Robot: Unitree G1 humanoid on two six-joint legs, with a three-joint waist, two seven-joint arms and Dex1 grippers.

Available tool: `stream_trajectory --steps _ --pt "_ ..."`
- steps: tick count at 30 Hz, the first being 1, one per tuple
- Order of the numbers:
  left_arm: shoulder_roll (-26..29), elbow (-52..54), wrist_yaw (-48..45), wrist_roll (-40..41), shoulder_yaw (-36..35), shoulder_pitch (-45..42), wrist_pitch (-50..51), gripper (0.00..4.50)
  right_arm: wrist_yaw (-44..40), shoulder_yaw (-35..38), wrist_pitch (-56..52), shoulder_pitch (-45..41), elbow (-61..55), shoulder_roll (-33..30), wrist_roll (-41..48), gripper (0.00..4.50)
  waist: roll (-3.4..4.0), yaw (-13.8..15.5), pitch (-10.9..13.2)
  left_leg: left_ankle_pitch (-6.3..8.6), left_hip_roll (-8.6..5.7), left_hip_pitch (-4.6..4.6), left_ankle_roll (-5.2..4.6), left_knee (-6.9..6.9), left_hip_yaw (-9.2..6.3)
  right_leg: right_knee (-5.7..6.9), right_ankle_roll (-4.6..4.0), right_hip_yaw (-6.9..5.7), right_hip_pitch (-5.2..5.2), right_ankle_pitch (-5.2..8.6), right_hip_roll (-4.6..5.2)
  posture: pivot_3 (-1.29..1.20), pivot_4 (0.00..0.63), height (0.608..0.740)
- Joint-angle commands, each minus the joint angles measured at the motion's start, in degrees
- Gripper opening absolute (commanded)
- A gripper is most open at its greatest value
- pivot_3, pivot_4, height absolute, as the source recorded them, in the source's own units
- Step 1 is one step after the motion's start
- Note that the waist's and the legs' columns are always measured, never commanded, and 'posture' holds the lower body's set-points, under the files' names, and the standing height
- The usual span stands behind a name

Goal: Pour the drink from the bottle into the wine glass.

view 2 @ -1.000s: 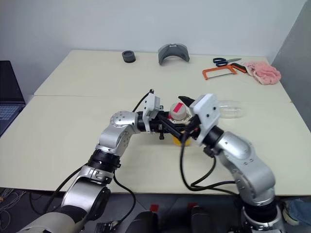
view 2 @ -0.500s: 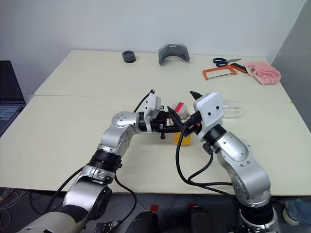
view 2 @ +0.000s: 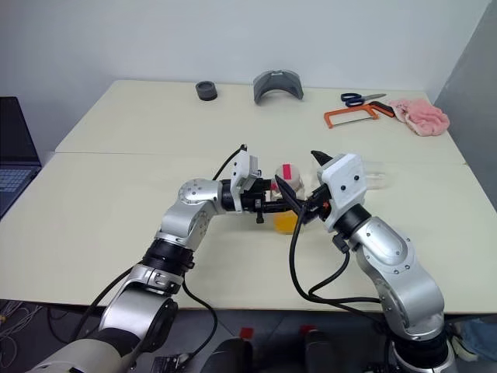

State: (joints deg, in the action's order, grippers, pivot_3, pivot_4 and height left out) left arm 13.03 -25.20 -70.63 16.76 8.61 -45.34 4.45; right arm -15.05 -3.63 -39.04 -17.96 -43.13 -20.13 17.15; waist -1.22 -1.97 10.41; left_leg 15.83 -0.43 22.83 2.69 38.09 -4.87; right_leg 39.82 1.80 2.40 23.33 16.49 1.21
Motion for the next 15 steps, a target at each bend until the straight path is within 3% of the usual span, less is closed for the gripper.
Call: stream_trajectory --steps 1,7,13,15 --pt "0.33 1.37 -0.35 0.95 -1.37 -1.15 -1.9 1.69 0.39 3.61 -0.88 0.68 -1.77 -1.0 0.44 4.3 0.0 0.0 0.0 0.0 0.0 0.0 0.0 0.0 0.0 -0.01 0.0 0.0 0.0 0.0 0.0 0.0 0.15 0.74" --pt "0.42 0.74 -0.24 1.06 -1.51 -1.31 -2.32 1.69 -1.32 5.19 -2.55 1.48 -3.45 -2.48 2.85 4.3 0.0 0.01 0.0 0.0 0.0 0.0 0.0 0.0 0.05 0.0 0.0 0.0 0.0 0.0 0.0 0.0 0.15 0.74" --pt "0.29 0.18 -0.11 1.6 -2.16 -1.44 -2.4 1.69 -5.1 6.3 -5.43 1.43 -7.66 -1.57 13.98 4.3 0.0 -0.01 0.0 0.01 0.01 0.0 -0.01 -0.01 0.07 0.0 0.0 0.0 0.0 0.0 -0.01 0.0 0.15 0.74" --pt "0.17 0.12 -0.38 1.89 -2.34 -1.48 -2.14 1.69 -5.02 4.74 -5.91 0.96 -7.71 -2.3 14.01 4.3 0.0 0.0 0.0 0.01 0.02 0.0 -0.02 0.0 0.05 -0.01 0.0 -0.01 -0.01 0.0 -0.01 0.0 0.15 0.74"
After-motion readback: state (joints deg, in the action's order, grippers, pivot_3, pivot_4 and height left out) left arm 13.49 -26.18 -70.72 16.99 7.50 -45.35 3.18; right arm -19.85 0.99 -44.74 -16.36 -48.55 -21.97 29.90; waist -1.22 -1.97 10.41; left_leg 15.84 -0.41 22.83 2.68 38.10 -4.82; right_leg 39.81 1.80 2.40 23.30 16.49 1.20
